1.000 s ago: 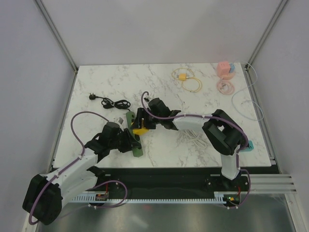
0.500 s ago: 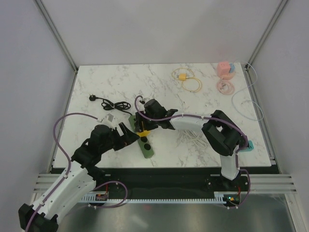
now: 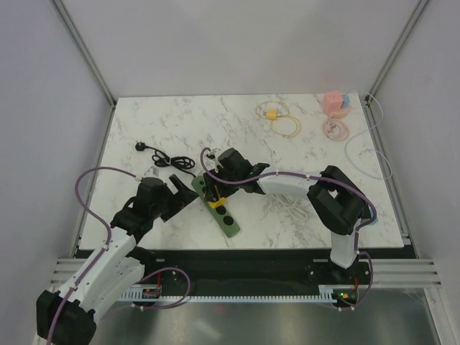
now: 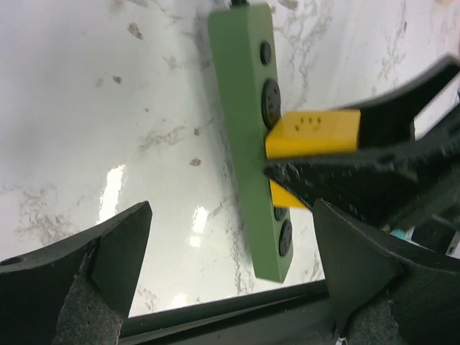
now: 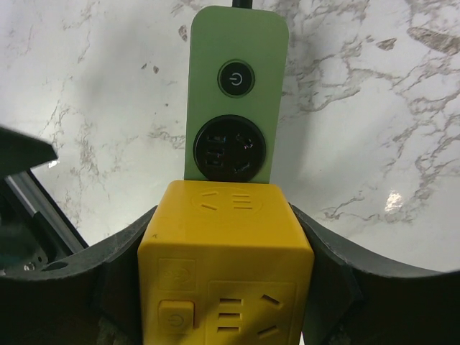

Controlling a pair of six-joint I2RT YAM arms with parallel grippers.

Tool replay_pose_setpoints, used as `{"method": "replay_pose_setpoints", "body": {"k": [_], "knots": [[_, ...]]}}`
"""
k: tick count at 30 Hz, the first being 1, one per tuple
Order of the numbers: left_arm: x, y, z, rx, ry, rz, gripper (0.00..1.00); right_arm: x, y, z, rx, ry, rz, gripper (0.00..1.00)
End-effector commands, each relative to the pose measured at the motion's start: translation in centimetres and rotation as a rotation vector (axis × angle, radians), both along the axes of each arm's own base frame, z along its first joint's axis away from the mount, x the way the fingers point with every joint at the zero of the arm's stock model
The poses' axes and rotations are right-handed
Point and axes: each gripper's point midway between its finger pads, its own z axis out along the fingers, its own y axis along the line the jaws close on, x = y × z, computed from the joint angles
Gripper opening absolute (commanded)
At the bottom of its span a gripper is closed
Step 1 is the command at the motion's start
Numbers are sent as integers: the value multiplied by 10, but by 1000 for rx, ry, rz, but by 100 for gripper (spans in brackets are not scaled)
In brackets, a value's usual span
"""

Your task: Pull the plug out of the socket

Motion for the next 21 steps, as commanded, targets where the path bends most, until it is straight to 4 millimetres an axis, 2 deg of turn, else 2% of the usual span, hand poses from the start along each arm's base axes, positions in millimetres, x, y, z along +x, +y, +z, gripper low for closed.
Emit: {"method": "replay_pose_setpoints", "body": {"k": [1, 3, 4, 6, 8, 15, 21], "knots": [[20, -1, 11, -108, -14, 33, 100, -9, 15, 38, 123, -56, 96, 0], [28, 10, 4, -139, 8, 80, 99, -13, 15, 37, 134, -41, 111, 0], [27, 8, 0, -172, 21, 59, 97, -15, 16, 37, 139, -38, 118, 0], [38, 11, 4, -207, -13, 61, 95, -18, 16, 37, 148, -27, 128, 0], [43, 5, 9, -230, -52, 14, 94, -19, 16, 38, 153, -24, 130, 0], [45, -5, -13, -238, 18, -50, 95, -23, 20, 39, 178, -6, 142, 0], [47, -2, -29, -214, 46, -35, 96, -26, 23, 42, 197, 14, 156, 0]]}}
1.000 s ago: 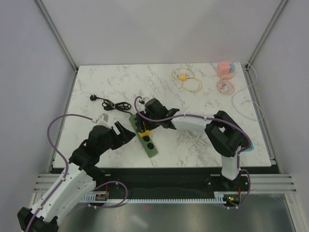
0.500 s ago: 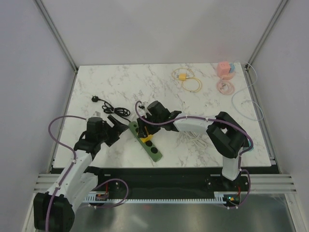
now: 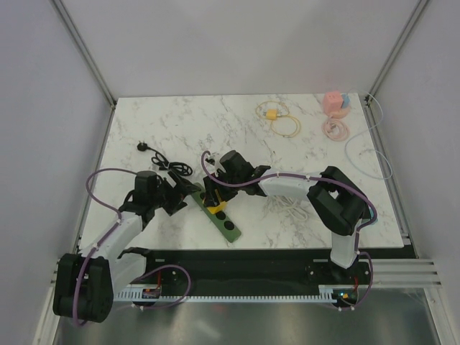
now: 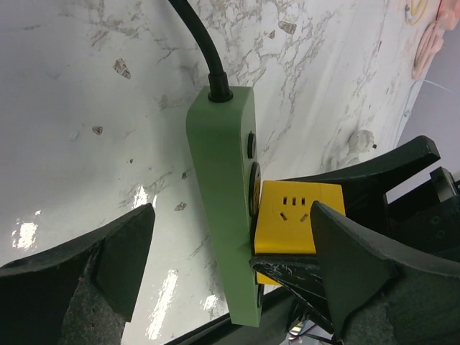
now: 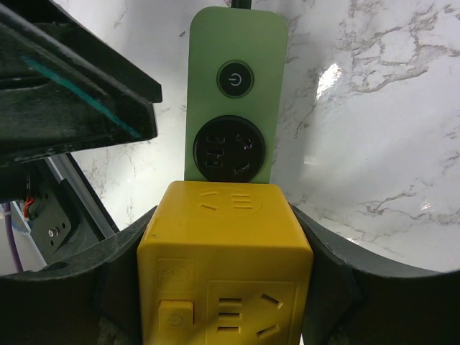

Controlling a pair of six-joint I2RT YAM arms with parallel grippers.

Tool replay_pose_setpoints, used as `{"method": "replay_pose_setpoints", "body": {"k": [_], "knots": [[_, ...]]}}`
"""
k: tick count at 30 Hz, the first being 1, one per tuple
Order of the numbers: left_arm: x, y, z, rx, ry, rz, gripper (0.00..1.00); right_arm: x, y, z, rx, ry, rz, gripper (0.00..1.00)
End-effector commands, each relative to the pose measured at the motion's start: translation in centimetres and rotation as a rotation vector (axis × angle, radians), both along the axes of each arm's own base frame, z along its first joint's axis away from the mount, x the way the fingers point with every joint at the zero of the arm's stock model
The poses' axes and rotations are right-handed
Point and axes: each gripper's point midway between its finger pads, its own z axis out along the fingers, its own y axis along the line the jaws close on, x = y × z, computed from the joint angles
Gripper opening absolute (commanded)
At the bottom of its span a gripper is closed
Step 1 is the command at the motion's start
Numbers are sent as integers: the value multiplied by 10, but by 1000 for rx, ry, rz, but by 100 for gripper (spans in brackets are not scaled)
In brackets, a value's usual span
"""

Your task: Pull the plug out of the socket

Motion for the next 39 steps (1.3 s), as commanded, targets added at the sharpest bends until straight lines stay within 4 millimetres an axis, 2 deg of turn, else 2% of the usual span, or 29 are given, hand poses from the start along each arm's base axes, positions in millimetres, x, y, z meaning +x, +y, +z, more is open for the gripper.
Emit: {"method": "replay_pose_setpoints", "body": {"k": [1, 2, 12, 26, 30, 33, 36, 39], "knots": [[10, -4, 6, -4, -64, -41, 95, -1, 19, 44, 139, -45, 53, 0], [11, -4, 0, -1, -44, -40, 95, -2, 20, 45, 144, -43, 55, 0], [25, -10, -10, -16, -33, -60, 91, -4, 25, 50, 184, -29, 55, 0], [19, -16, -29, -19, 2, -87, 67, -10, 34, 50, 203, -25, 65, 0], [18, -14, -33, -6, 8, -84, 49, -12, 37, 52, 217, -21, 67, 0], [16, -13, -33, -4, 3, -86, 40, -8, 38, 57, 225, -28, 46, 0], [9, -12, -35, -4, 0, -87, 12, -6, 38, 60, 229, -29, 27, 0], [4, -10, -37, 3, 3, -82, 2, -4, 36, 61, 223, -28, 9, 0]]}}
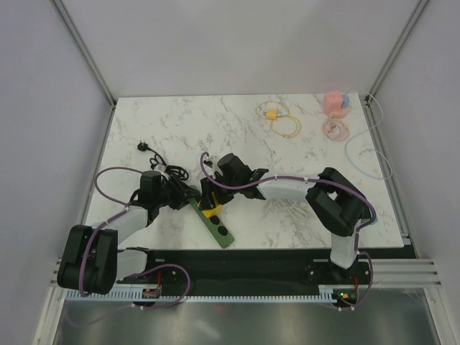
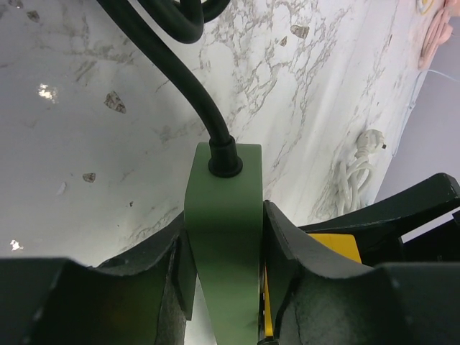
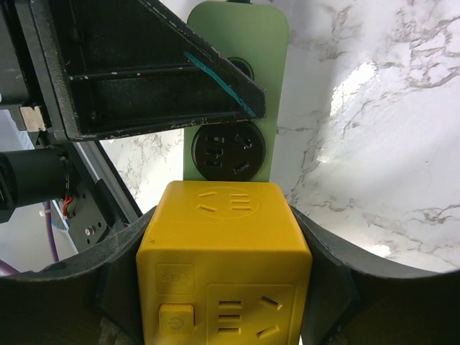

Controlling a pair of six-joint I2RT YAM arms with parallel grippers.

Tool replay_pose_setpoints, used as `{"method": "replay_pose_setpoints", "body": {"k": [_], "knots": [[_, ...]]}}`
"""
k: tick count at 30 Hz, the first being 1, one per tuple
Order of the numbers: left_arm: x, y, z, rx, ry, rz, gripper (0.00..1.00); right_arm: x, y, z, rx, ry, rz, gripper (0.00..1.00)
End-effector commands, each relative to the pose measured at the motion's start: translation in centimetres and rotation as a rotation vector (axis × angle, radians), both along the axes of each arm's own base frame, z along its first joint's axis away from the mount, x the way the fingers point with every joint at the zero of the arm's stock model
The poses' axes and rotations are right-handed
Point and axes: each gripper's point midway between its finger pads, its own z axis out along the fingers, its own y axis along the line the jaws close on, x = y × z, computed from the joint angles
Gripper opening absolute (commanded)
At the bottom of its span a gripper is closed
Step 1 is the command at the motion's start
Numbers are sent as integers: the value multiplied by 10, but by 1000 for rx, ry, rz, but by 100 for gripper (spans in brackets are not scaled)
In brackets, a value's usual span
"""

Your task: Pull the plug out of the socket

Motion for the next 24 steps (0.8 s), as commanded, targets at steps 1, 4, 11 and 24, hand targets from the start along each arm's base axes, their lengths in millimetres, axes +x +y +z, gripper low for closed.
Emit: {"method": "replay_pose_setpoints", "body": {"k": [1, 4, 11, 24], "knots": [[-13, 3, -9, 34, -2, -27, 2, 11, 20, 53, 149, -96, 1, 0], [-16, 6, -11, 58, -6, -29, 2, 12, 17, 49, 127, -86, -22, 0], [-21, 17, -11, 121, -32, -17, 2, 20, 6, 51, 95, -85, -105, 0], [-28, 19, -19, 119, -4, -8, 2, 29, -13, 65, 209, -51, -164, 0]]}}
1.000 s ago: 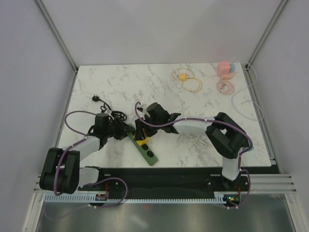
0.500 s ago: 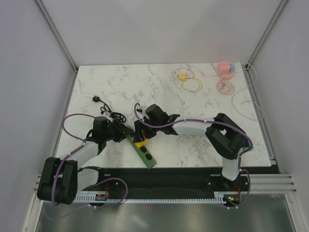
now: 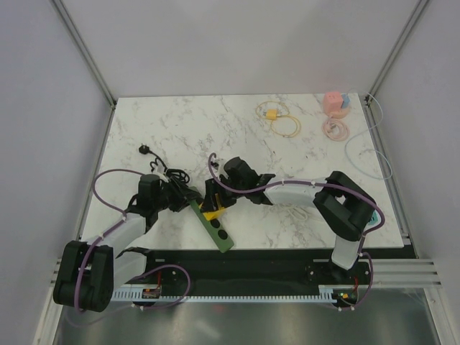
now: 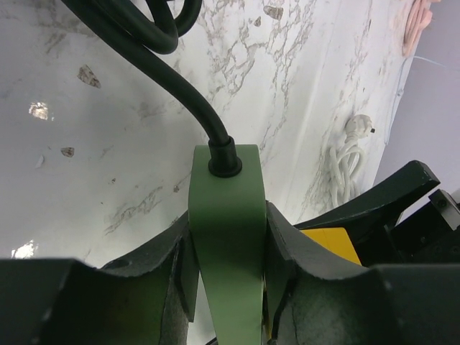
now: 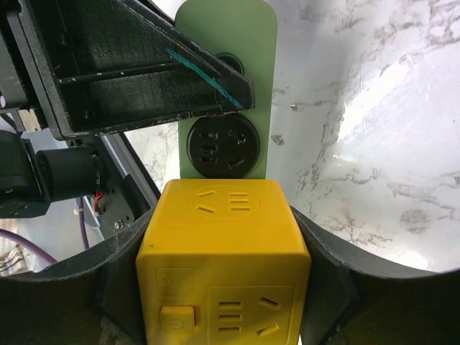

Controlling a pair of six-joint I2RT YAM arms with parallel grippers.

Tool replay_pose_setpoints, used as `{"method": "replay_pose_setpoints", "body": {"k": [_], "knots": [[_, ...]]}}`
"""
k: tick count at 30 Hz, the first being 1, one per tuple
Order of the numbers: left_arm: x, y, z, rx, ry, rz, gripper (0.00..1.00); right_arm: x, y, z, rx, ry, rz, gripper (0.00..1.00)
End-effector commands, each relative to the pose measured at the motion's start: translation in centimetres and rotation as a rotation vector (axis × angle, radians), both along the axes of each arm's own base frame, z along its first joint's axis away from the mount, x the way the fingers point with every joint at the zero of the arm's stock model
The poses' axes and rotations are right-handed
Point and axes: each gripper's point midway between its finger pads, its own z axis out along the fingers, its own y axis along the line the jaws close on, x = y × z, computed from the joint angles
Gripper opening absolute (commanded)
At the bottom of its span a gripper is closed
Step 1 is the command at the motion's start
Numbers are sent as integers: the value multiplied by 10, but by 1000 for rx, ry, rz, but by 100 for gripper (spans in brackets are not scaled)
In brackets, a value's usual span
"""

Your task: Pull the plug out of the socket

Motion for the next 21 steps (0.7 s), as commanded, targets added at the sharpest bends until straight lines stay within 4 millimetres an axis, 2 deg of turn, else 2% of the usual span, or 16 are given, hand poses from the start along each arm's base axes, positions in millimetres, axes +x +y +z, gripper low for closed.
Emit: {"method": "replay_pose_setpoints", "body": {"k": [1, 4, 10, 15, 19, 21], "knots": [[-17, 17, -31, 116, 66, 2, 2, 38, -8, 53, 150, -85, -119, 0], [-16, 18, -30, 119, 61, 2, 2, 40, -12, 52, 180, -72, -133, 0], [-15, 21, -33, 128, 67, 9, 2, 48, -12, 65, 209, -95, -136, 0], [-15, 23, -32, 133, 59, 6, 2, 54, -18, 63, 181, -113, -142, 0], [-13, 24, -31, 131, 54, 10, 2, 59, -12, 78, 200, -147, -125, 0], [-13, 25, -30, 129, 54, 12, 2, 65, -15, 78, 168, -164, -140, 0]]}}
